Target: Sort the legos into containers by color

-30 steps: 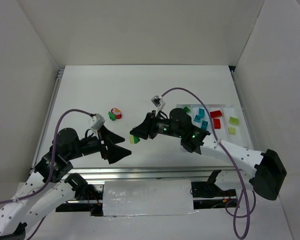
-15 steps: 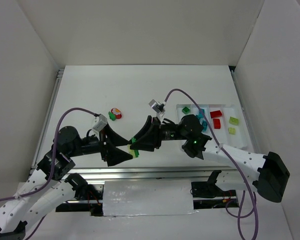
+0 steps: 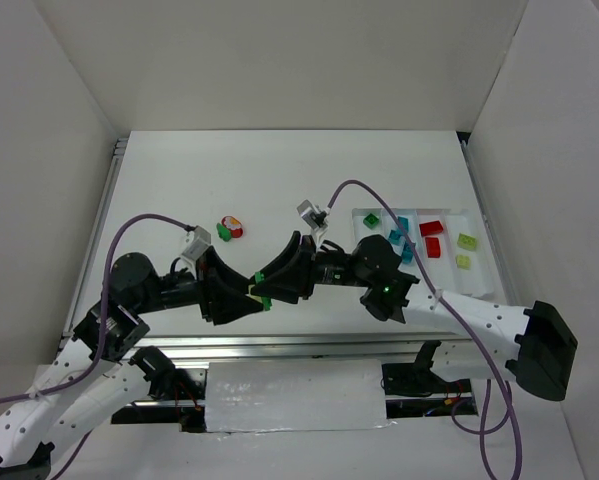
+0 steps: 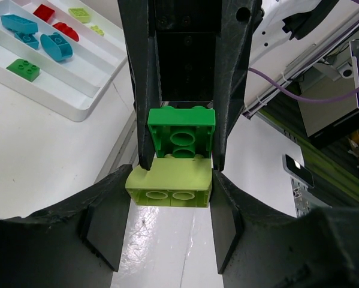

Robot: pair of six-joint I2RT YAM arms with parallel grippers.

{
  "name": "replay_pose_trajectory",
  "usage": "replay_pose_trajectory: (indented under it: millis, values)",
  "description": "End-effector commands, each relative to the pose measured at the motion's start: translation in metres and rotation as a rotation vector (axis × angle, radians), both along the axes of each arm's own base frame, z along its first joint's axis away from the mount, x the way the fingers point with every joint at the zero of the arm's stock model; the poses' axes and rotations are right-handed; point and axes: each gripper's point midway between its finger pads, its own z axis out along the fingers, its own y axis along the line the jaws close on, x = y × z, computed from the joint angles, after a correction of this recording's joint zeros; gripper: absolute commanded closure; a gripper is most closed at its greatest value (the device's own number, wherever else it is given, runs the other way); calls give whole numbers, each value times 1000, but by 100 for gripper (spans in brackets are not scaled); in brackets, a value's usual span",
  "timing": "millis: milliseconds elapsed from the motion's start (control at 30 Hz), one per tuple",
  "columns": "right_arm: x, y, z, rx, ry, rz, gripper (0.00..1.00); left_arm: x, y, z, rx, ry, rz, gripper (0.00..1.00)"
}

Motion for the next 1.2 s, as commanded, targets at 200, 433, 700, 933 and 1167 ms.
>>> replay_pose_trajectory:
  millis: [200, 433, 700, 933, 1167]
  values:
    - [-16, -13, 0, 7, -129, 165, 100, -29, 4, 31, -96, -176, -124, 100]
    - [-24, -32, -14, -60, -205, 262, 100, -36, 7, 30, -81, -199, -152, 100]
    - [140, -91, -85, -456, 23, -626, 100, 11, 20, 7, 67, -83, 143, 100]
    - [244, -258, -211, -938, 548, -1259, 100, 53, 42, -20, 200, 24, 410, 100]
    - [271, -291, -239, -1072, 629, -1341, 93, 52, 38, -29, 218, 48, 390, 100]
